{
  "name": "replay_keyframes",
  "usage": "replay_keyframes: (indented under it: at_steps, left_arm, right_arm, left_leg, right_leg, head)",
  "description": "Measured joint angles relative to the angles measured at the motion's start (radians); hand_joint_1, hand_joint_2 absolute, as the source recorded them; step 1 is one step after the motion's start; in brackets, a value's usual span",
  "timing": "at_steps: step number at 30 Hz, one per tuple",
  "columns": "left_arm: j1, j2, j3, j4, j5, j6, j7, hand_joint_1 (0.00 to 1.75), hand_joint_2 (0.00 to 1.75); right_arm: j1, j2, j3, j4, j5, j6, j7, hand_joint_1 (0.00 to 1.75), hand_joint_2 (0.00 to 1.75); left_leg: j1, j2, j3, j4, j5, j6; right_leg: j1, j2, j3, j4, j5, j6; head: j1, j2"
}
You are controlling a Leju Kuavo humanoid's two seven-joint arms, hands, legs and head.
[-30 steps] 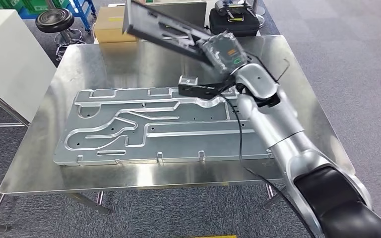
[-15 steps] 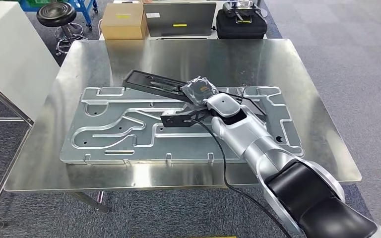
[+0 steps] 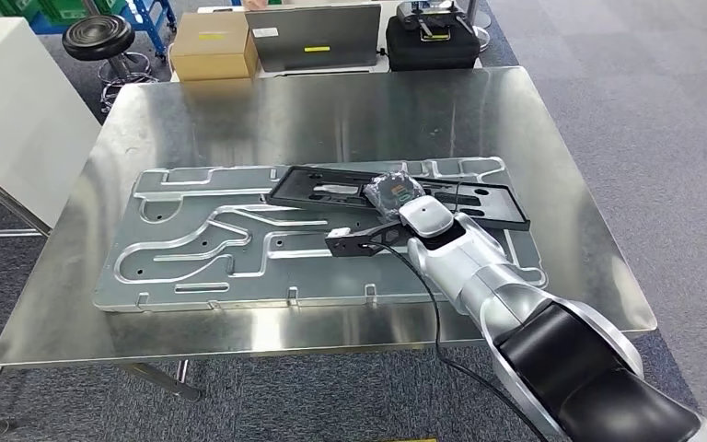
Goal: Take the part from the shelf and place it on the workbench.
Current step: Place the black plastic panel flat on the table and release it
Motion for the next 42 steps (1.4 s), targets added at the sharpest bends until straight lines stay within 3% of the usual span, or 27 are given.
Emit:
replay_keyframes:
  at_steps: [1,3,5,8,9,12,13,14,16,18,19,23,25,27,28,29,30,32,34,37,39,42]
  left_arm:
    - [-0.001,0.001,-0.002,0.000,0.000,0.001,-0.003,0.00,0.00]
    - [-0.002,0.002,-0.006,0.000,0.000,0.004,-0.008,0.00,0.87]
    - [-0.002,0.002,-0.011,0.000,0.000,0.006,-0.014,0.00,1.75]
    - [-0.003,0.002,-0.018,0.000,0.000,0.014,-0.019,0.00,1.75]
    - [-0.003,0.002,-0.021,0.000,0.000,0.019,-0.018,0.00,1.75]
    - [-0.003,0.002,-0.030,0.000,0.000,0.031,-0.016,0.00,1.75]
    - [-0.002,0.002,-0.033,0.000,0.000,0.033,-0.017,0.00,1.31]
    - [-0.002,0.002,-0.037,0.000,0.000,0.034,-0.020,0.00,0.87]
    - [-0.002,0.001,-0.041,0.000,0.000,0.035,-0.027,0.00,0.00]
    - [-0.005,0.000,-0.042,0.000,0.000,0.034,-0.032,0.00,0.00]
    - [-0.006,-0.001,-0.042,0.000,0.000,0.034,-0.032,0.00,0.00]
    - [-0.008,-0.001,-0.043,0.000,0.000,0.034,-0.031,0.00,0.00]
    - [-0.008,-0.002,-0.043,0.000,0.000,0.034,-0.031,0.00,0.00]
    - [-0.008,-0.002,-0.043,0.000,0.000,0.034,-0.031,0.00,0.00]
    - [-0.007,-0.002,-0.043,0.000,0.000,0.034,-0.032,0.00,0.00]
    - [-0.005,-0.002,-0.043,0.000,0.000,0.033,-0.033,0.00,0.00]
    - [-0.005,-0.002,-0.043,0.000,0.000,0.033,-0.034,0.00,0.00]
    - [-0.004,-0.002,-0.043,0.000,0.000,0.031,-0.038,0.00,0.00]
    - [-0.004,-0.002,-0.042,0.000,0.000,0.029,-0.042,0.00,0.00]
    - [0.001,-0.002,-0.041,0.000,0.000,0.025,-0.046,0.00,0.00]
    - [0.003,-0.002,-0.041,0.000,0.000,0.021,-0.049,0.00,0.00]
    - [0.006,-0.002,-0.039,0.000,0.000,0.009,-0.057,0.00,0.00]
  right_arm:
    - [0.001,-0.001,0.005,0.003,0.006,0.000,-0.001,1.75,1.75]
    - [0.001,-0.003,0.013,0.008,0.020,0.001,-0.005,0.87,0.87]
    - [0.003,-0.004,0.024,0.013,0.032,-0.002,-0.013,0.00,0.00]
    - [0.013,-0.004,0.037,0.020,0.042,-0.016,-0.030,0.00,0.00]
    - [0.016,-0.004,0.040,0.022,0.044,-0.021,-0.036,0.00,0.00]
    - [0.025,-0.004,0.048,0.026,0.046,-0.039,-0.047,0.00,0.00]
    - [0.027,-0.004,0.049,0.026,0.046,-0.044,-0.047,0.00,0.00]
    - [0.027,-0.004,0.049,0.027,0.045,-0.047,-0.048,0.00,0.00]
    - [0.027,-0.004,0.049,0.027,0.042,-0.058,-0.050,0.00,0.00]
    - [0.027,-0.004,0.049,0.026,0.039,-0.075,-0.054,0.00,0.00]
    - [0.030,-0.004,0.049,0.026,0.037,-0.086,-0.058,0.00,0.00]
    - [0.045,-0.003,0.040,0.023,0.019,-0.131,-0.077,0.00,0.00]
    - [0.047,0.000,0.028,0.016,-0.003,-0.154,-0.100,0.00,0.00]
    - [0.055,0.003,0.009,0.008,-0.039,-0.180,-0.139,0.00,0.00]
    - [0.061,0.004,-0.003,0.001,-0.063,-0.194,-0.165,0.00,0.00]
    - [0.067,0.004,-0.016,-0.010,-0.088,-0.210,-0.192,0.00,0.00]
    - [0.074,0.004,-0.030,-0.025,-0.114,-0.229,-0.222,0.00,0.00]
    - [0.085,0.004,-0.062,-0.068,-0.162,-0.268,-0.275,0.00,0.00]
    - [0.104,-0.001,-0.096,-0.127,-0.211,-0.299,-0.323,0.00,0.00]
    - [0.173,-0.027,-0.150,-0.259,-0.326,-0.319,-0.394,0.00,0.00]
    - [0.229,-0.056,-0.191,-0.363,-0.417,-0.325,-0.431,0.00,0.00]
    - [0.355,-0.122,-0.272,-0.559,-0.526,-0.350,-0.465,0.00,0.00]
  left_leg:
    - [0.001,0.000,0.033,-0.069,0.031,0.002]
    - [-0.001,-0.001,0.087,-0.176,0.062,0.010]
    - [-0.005,-0.001,0.100,-0.200,0.060,0.020]
    - [0.000,0.001,0.103,-0.209,0.068,0.040]
    - [0.002,0.002,0.104,-0.212,0.070,0.046]
    - [0.001,0.004,0.103,-0.213,0.072,0.053]
    - [0.001,0.005,0.103,-0.212,0.072,0.053]
    - [0.001,0.005,0.104,-0.212,0.072,0.053]
    - [0.001,0.005,0.106,-0.211,0.072,0.051]
    - [-0.002,0.004,0.105,-0.208,0.071,0.043]
    - [-0.004,0.003,0.104,-0.207,0.071,0.038]
    - [-0.003,0.003,0.098,-0.198,0.062,0.014]
    - [-0.001,0.003,0.062,-0.114,0.008,0.005]
    - [-0.001,0.003,0.005,0.018,-0.053,-0.001]
    - [-0.001,0.003,-0.013,0.060,-0.064,-0.003]
    - [0.000,0.003,-0.015,0.065,-0.055,-0.004]
    - [0.000,0.003,0.002,0.031,-0.029,-0.004]
    - [0.001,0.003,0.071,-0.105,0.034,0.000]
    - [-0.001,0.001,0.113,-0.194,0.058,0.011]
    - [-0.002,-0.001,0.117,-0.209,0.058,0.031]
    - [0.002,-0.002,0.119,-0.216,0.063,0.044]
    - [0.002,-0.005,0.119,-0.219,0.064,0.056]
  right_leg:
    - [0.000,0.001,0.002,0.001,-0.002,0.003]
    - [0.003,0.004,0.003,0.004,-0.004,0.011]
    - [0.006,0.006,0.002,0.003,-0.003,0.021]
    - [0.005,0.006,-0.004,0.020,-0.019,0.038]
    - [0.004,0.005,-0.020,0.057,-0.043,0.043]
    - [0.002,0.002,-0.102,0.238,-0.129,0.051]
    - [0.001,0.002,-0.116,0.271,-0.134,0.053]
    - [0.001,0.001,-0.113,0.268,-0.121,0.053]
    - [0.000,0.000,-0.053,0.156,-0.061,0.048]
    - [0.003,-0.001,0.008,0.035,-0.021,0.038]
    - [0.005,-0.001,0.022,0.007,-0.015,0.034]
    - [0.004,-0.001,0.024,-0.012,-0.004,0.010]
    - [0.001,-0.002,0.024,-0.018,0.001,0.001]
    - [0.002,-0.003,0.023,-0.017,0.002,-0.002]
    - [0.003,-0.003,0.022,-0.017,0.001,-0.002]
    - [0.003,-0.003,0.022,-0.016,0.001,-0.002]
    - [0.003,-0.002,0.022,-0.015,0.000,-0.001]
    - [0.004,-0.001,0.022,-0.010,-0.004,0.004]
    - [0.007,0.000,0.019,-0.005,-0.006,0.012]
    - [0.008,-0.002,0.018,-0.007,-0.007,0.029]
    - [0.007,-0.002,0.006,0.025,-0.033,0.040]
    - [0.005,-0.002,-0.075,0.199,-0.120,0.049]
  head:
    - [0.000,0.000]
    - [0.000,0.000]
    - [0.000,0.000]
    - [0.000,0.000]
    - [0.000,0.000]
    - [0.000,0.000]
    - [0.000,0.000]
    - [0.000,0.000]
    - [0.000,0.000]
    - [0.000,0.000]
    - [0.000,0.000]
    - [0.000,0.000]
    - [0.000,0.000]
    - [0.000,0.000]
    - [0.000,0.000]
    - [0.000,0.000]
    - [0.000,0.000]
    - [0.000,0.000]
    - [0.000,0.000]
    - [0.000,0.000]
    - [0.000,0.000]
    - [0.000,0.000]
